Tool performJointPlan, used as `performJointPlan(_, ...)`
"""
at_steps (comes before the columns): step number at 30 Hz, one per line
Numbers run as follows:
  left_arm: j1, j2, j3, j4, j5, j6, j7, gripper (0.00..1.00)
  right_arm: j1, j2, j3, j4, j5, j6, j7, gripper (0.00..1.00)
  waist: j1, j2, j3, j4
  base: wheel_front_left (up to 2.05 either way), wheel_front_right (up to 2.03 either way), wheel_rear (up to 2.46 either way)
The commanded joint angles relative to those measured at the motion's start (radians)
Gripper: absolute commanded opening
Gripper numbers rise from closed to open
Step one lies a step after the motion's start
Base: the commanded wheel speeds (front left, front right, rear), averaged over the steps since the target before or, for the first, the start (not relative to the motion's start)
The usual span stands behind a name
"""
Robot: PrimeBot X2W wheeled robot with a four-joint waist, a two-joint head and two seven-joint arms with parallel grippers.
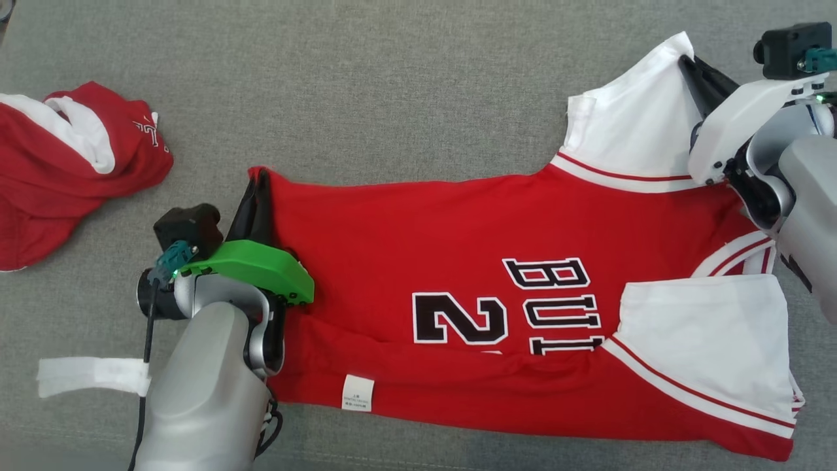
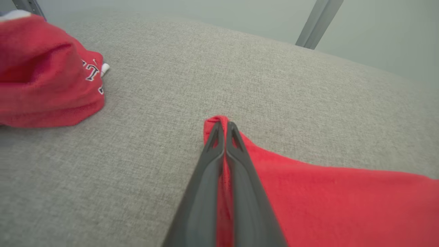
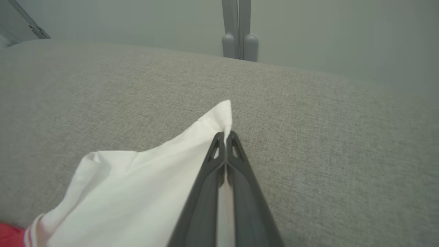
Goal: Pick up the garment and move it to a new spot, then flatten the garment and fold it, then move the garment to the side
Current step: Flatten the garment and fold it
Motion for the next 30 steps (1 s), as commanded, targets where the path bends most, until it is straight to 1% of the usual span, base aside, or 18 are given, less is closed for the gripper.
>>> performJointPlan(1,0.019,0.007,0.014,0.004,0.012,0.001,0.0,0.0,0.024,-0.007,0.005,-0.009,0.018,-0.002,-0.028,0.0,-0.0001,0.0,-0.035,-0.024,0.0,0.0,0.0)
performJointPlan(5,0.058,0.007,0.059,0.003,0.037,-0.011,0.0,0.0,0.067,-0.025,0.029,-0.055,0.051,-0.002,-0.099,0.0,-0.0001,0.0,-0.09,-0.05,0.0,0.0,0.0)
performJointPlan(9,0.109,0.007,0.102,-0.003,0.058,-0.027,0.0,0.0,0.139,-0.052,0.025,-0.131,0.066,-0.002,-0.128,0.0,-0.0001,0.0,-0.155,-0.079,0.0,0.0,0.0)
performJointPlan(11,0.133,0.007,0.123,-0.011,0.071,-0.034,0.0,0.0,0.174,-0.068,-0.022,-0.197,0.042,-0.002,-0.13,0.0,-0.0001,0.0,-0.181,-0.095,0.0,0.0,0.0)
performJointPlan(12,0.133,0.007,0.123,-0.011,0.071,-0.034,0.0,0.0,0.174,-0.068,-0.022,-0.197,0.042,-0.002,-0.13,0.0,-0.0001,0.0,-0.181,-0.095,0.0,0.0,0.0)
performJointPlan(17,0.187,0.007,0.164,-0.023,0.109,-0.054,0.0,0.0,0.354,-0.078,-0.168,-0.337,-0.039,-0.001,-0.129,0.0,-0.0001,0.0,-0.23,-0.125,0.0,0.0,0.0)
performJointPlan(19,0.21,0.007,0.177,-0.032,0.123,-0.065,0.0,0.0,0.43,-0.069,-0.217,-0.38,-0.059,-0.002,-0.13,0.0,-0.0001,0.0,-0.245,-0.136,0.0,0.0,0.0)
performJointPlan(24,0.287,0.007,0.191,-0.056,0.138,-0.086,0.0,0.0,0.602,-0.043,-0.295,-0.462,-0.111,-0.001,-0.13,0.0,-0.0001,0.0,-0.277,-0.153,0.0,0.0,0.0)
performJointPlan(30,0.392,0.007,0.184,-0.087,0.11,-0.087,0.0,0.0,0.746,-0.009,-0.352,-0.496,-0.157,-0.002,-0.13,0.0,-0.0001,0.0,-0.306,-0.159,0.0,0.0,0.0)
